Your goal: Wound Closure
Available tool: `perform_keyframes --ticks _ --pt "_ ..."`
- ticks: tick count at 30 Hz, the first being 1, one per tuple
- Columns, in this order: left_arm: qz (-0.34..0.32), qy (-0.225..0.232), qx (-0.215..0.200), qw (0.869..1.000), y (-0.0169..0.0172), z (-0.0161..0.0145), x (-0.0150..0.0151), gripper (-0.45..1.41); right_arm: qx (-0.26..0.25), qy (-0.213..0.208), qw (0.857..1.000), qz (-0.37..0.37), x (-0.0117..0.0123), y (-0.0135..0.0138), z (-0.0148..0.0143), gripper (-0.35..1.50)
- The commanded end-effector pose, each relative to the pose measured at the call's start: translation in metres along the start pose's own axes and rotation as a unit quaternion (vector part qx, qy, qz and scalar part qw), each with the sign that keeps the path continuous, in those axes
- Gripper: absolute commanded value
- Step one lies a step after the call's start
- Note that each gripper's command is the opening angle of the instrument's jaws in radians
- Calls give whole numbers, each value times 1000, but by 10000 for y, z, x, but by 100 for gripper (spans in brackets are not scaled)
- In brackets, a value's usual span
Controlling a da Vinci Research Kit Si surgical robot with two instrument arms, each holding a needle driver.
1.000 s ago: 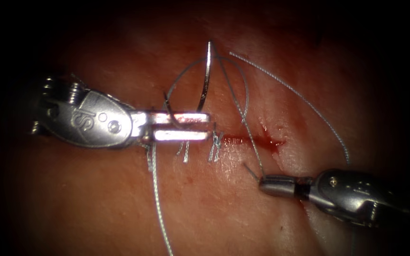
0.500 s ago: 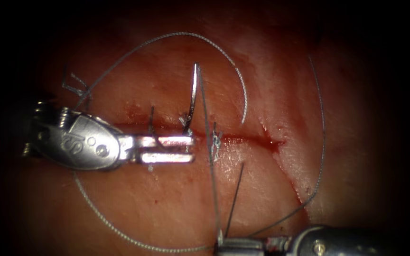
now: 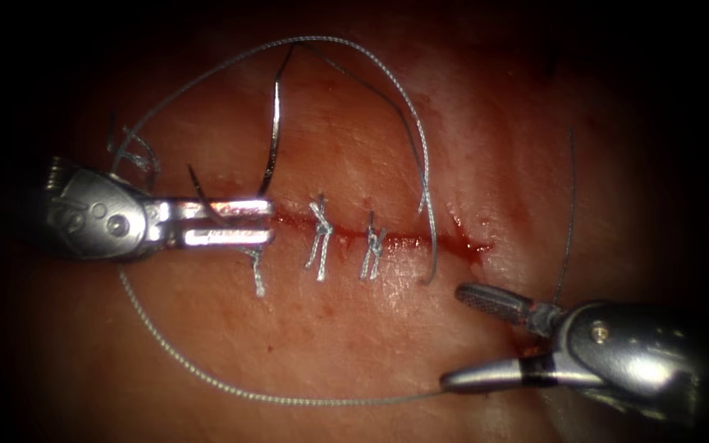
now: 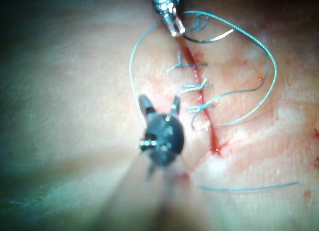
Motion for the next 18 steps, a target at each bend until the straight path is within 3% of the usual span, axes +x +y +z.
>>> perform_keyframes --ticks 1,8,13,15,18 --pt "0 1 -1 1000 1 5 -5 -45 -4 -6 1000 -3 -15 10 17 103" --pt "-1 0 1 1000 4 6 -1 -45 -34 -17 999 -13 -63 41 60 101" --pt "-1 -1 3 1000 5 6 -1 -45 -40 -23 999 -7 -79 51 70 89" --pt "-1 -1 3 1000 5 6 -1 -45 -43 -23 999 -5 -82 56 72 61" --pt "-1 0 1 1000 5 6 -1 -45 -20 -29 999 0 -84 58 68 -35"
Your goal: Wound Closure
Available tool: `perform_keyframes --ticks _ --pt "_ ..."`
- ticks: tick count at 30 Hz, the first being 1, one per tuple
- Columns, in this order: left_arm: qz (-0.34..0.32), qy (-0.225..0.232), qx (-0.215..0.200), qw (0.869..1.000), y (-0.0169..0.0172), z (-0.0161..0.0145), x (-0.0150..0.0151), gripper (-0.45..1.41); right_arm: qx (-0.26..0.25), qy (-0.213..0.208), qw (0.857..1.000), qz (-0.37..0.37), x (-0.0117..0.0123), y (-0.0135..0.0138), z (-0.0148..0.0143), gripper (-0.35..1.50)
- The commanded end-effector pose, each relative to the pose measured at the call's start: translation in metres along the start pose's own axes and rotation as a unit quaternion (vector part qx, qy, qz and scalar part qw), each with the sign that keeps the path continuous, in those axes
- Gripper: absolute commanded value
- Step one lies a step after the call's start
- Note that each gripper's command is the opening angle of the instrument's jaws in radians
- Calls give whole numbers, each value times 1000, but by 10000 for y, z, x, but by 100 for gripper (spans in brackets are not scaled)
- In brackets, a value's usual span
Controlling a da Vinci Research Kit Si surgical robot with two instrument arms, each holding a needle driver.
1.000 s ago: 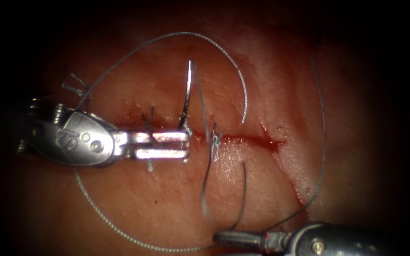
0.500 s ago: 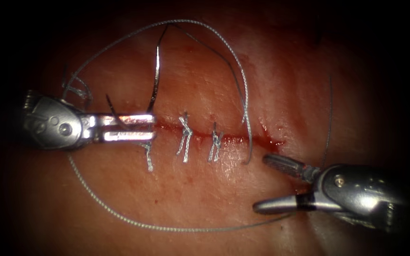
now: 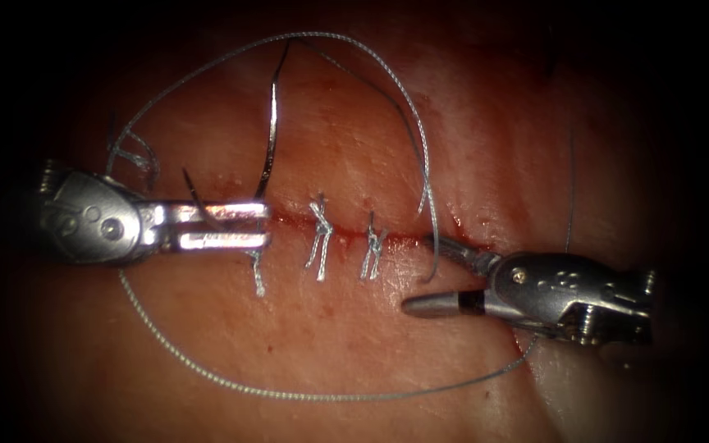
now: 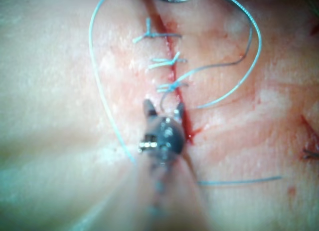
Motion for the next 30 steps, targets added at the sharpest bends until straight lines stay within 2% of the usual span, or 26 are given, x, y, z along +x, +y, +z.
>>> perform_keyframes --ticks 1,5,9,16,19,22,26,27,28,29,30 --pt "0 3 -4 1000 2 6 -6 -45 11 -8 1000 1 -4 -5 0 -35" --pt "0 4 -6 1000 2 6 -5 -45 18 -10 1000 5 -1 -17 -19 -35" --pt "0 6 -10 1000 3 7 -5 -45 26 -12 999 16 15 -43 -53 -35" --pt "0 11 -16 1000 6 10 -2 -45 58 -3 998 35 76 -121 -116 -35" --pt "0 13 -19 1000 7 11 -1 -45 71 6 997 28 108 -156 -127 -35" --pt "0 13 -19 1000 8 11 1 -45 93 17 995 25 136 -185 -126 -35" --pt "-1 13 -20 1000 7 10 1 -45 121 27 992 14 154 -196 -109 -33" --pt "-1 14 -20 1000 7 10 1 -45 118 32 993 8 154 -194 -106 9" --pt "-1 14 -21 1000 6 9 1 -45 112 37 993 4 153 -191 -104 68" --pt "-1 14 -21 1000 6 8 1 -45 98 39 994 5 150 -185 -101 105" --pt "-1 14 -22 1000 5 7 2 -45 90 39 995 6 148 -180 -100 126"
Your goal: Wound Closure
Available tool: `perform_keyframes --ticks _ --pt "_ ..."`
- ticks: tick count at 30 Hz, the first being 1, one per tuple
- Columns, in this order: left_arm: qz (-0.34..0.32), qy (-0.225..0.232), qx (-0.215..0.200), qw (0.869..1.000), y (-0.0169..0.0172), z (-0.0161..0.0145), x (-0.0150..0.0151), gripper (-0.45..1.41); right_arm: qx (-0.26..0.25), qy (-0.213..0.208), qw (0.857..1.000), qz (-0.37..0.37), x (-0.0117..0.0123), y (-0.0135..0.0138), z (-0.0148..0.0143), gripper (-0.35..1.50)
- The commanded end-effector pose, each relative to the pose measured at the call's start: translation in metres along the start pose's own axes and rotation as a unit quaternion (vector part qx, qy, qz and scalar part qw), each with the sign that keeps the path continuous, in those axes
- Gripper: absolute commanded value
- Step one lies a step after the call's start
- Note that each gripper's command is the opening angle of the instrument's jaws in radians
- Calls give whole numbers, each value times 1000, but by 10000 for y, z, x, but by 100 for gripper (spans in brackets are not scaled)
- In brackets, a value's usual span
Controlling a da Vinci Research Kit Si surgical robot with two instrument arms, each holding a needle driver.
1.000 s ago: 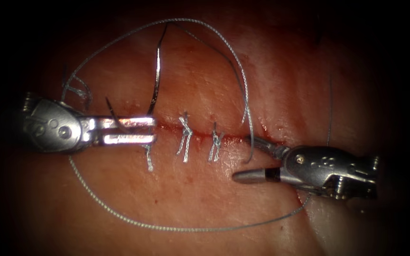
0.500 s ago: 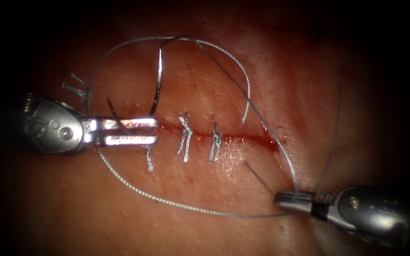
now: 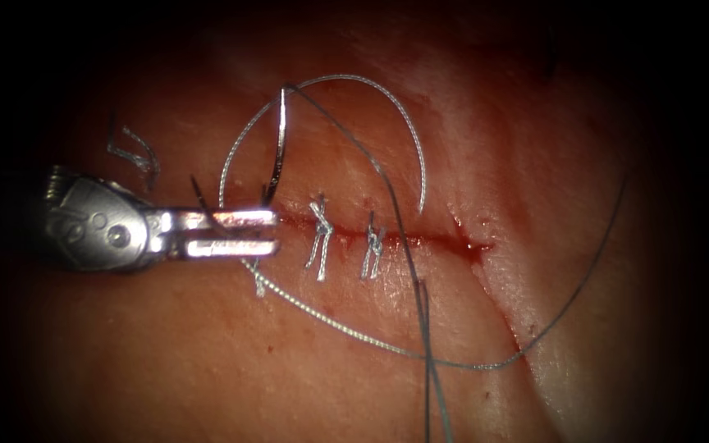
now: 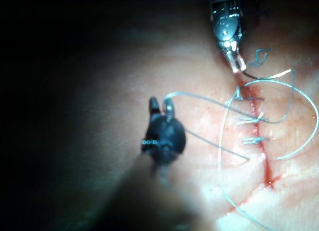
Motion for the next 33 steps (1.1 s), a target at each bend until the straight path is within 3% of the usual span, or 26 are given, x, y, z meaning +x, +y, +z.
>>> perform_keyframes --ticks 1,2,6,11,14,18,20,23,27,33 --pt "0 1 -1 1000 0 3 -4 -45 -12 1 1000 2 -10 10 8 136" --pt "-1 2 -2 1000 -1 2 -4 -45 -23 1 1000 -3 -13 16 5 145" --pt "-2 5 1 1000 -6 -4 -4 -45 -26 -8 999 -33 -27 34 -15 147" --pt "-2 5 1 1000 -6 -5 -4 -45 -29 -14 999 -36 -48 65 -37 131" --pt "-3 6 2 1000 -5 -5 -3 -45 -60 -16 997 -35 -62 88 -40 126" --pt "-4 7 3 1000 -5 -5 -1 -45 -106 -25 993 -43 -86 126 -26 126" --pt "-4 8 3 1000 -4 -6 0 -45 -118 -28 992 -48 -104 146 -8 136" --pt "-4 8 3 1000 -4 -6 0 -45 -110 -28 992 -58 -116 154 5 135" --pt "-4 8 3 1000 -4 -6 1 -45 -100 -31 991 -81 -152 169 42 131" --pt "-6 11 5 1000 -4 -8 6 -45 -93 -51 989 -101 -178 170 61 128"
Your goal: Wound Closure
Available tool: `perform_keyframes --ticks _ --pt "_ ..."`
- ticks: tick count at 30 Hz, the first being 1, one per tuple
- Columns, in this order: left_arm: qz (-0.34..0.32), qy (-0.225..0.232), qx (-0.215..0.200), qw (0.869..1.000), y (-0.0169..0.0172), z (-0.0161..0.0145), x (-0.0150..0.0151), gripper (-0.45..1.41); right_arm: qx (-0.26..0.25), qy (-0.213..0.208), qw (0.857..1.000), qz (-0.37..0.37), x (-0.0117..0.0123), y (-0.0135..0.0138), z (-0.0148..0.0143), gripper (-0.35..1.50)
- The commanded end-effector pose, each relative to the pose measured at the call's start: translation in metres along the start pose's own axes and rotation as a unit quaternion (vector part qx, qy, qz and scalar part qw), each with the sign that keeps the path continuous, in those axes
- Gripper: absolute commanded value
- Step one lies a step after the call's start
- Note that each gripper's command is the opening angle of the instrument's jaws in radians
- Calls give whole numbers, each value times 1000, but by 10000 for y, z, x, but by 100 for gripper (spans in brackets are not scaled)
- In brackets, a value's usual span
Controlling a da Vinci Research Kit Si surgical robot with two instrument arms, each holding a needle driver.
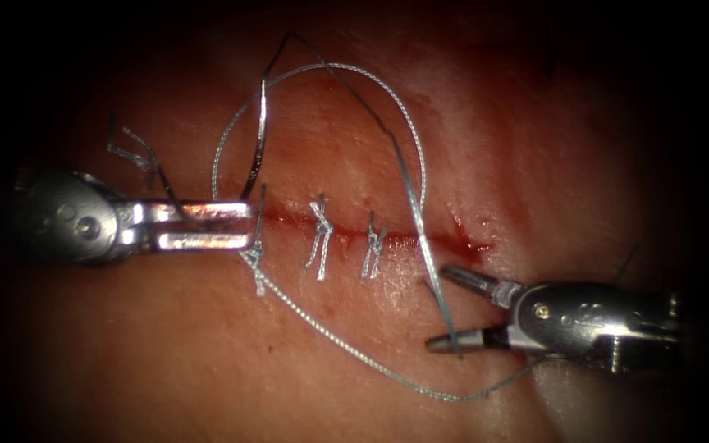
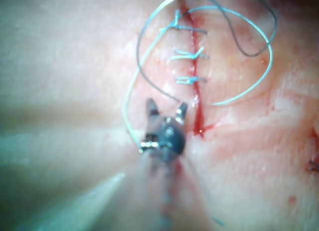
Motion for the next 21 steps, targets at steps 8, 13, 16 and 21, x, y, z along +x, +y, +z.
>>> perform_keyframes --ticks 8,13,16,21 --pt "-1 2 1 1000 3 8 -4 -45 -7 4 1000 -7 -3 -3 15 44" --pt "0 3 -1 1000 4 9 -4 -45 2 5 1000 -7 -2 1 7 -35" --pt "0 3 -2 1000 4 9 -4 -45 6 4 1000 -6 0 0 -3 -35" --pt "1 4 -2 1000 6 12 -5 -45 14 4 1000 -4 15 -13 -18 -35"
